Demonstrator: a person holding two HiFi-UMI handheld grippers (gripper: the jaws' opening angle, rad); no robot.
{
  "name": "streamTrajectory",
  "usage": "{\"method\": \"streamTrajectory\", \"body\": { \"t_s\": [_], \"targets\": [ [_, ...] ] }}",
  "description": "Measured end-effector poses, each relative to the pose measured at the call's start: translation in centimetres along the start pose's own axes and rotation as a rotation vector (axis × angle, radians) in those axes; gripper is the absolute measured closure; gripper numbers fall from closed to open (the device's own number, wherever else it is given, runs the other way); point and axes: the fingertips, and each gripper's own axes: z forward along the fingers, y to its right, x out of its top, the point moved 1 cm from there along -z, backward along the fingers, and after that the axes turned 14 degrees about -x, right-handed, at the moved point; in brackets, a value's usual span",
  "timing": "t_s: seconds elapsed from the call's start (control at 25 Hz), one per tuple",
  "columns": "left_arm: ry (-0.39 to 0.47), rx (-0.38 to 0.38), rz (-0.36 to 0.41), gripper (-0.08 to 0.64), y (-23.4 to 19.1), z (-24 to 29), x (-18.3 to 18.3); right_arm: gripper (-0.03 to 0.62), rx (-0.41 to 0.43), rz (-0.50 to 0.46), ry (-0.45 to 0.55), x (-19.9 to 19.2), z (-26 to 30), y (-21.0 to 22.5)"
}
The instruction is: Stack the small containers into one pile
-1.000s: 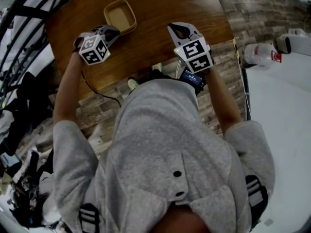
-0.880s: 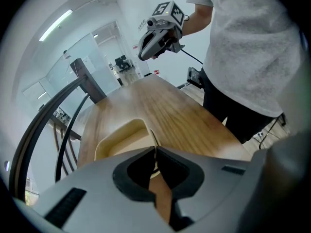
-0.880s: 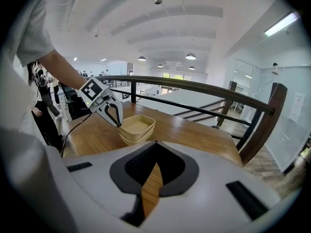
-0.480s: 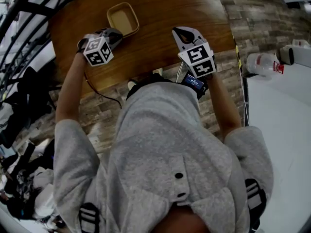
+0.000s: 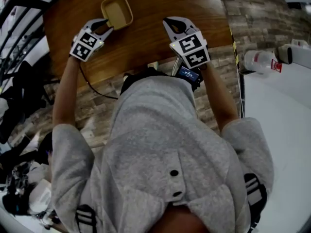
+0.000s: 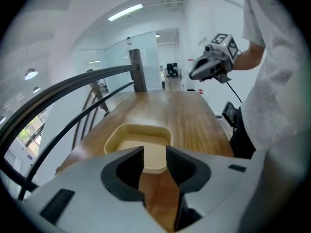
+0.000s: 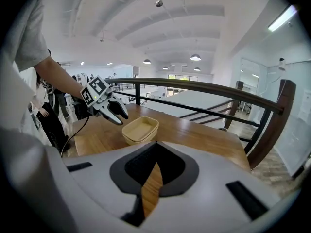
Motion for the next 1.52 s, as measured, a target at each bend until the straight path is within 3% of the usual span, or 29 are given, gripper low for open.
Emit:
{"method": "streamTrajectory", "body": {
  "t_s": [0.24,0.36,0.4,0.44,0.52,0.64,0.84,1.2,1.52],
  "targets": [
    [0.297,0.239,-0.293,0.419,-0.1,-4.6,1.0,0.577,-0.015,0.088,0.024,-0.2,-1.2,0.0],
    [0.406,0.332,-0.335,0.422,1.3,-7.4,1.6,0.577,-0.028,0.121,0.043,0.7,-1.7,-0.6],
    [0.429,0.379,-0.346,0.449,2.0,-8.4,1.7,0.577,-0.034,0.128,0.05,1.2,-2.1,-1.1],
    [0.445,0.434,-0.37,0.53,2.8,-9.5,1.5,0.577,-0.039,0.137,0.059,1.6,-2.6,-1.8],
    [0.464,0.528,-0.44,0.546,4.6,-11.6,0.6,0.577,-0.045,0.153,0.078,2.5,-3.7,-3.5],
    [0.48,0.593,-0.503,0.546,6.6,-13.6,-0.3,0.577,-0.068,0.137,0.116,4.4,-4.3,-5.4],
    [0.487,0.629,-0.517,0.546,11.9,-16.5,-1.6,0.577,-0.07,0.106,0.121,5.1,-7.6,-9.9],
    [0.58,0.729,-0.452,0.548,19.9,-24.5,-3.1,0.577,-0.056,0.182,0.152,4.6,-14.0,-18.9],
    [0.626,0.757,-0.443,0.546,27.2,-27.5,-6.0,0.577,-0.119,0.139,0.196,3.4,-19.7,-23.0]
  ]
}}
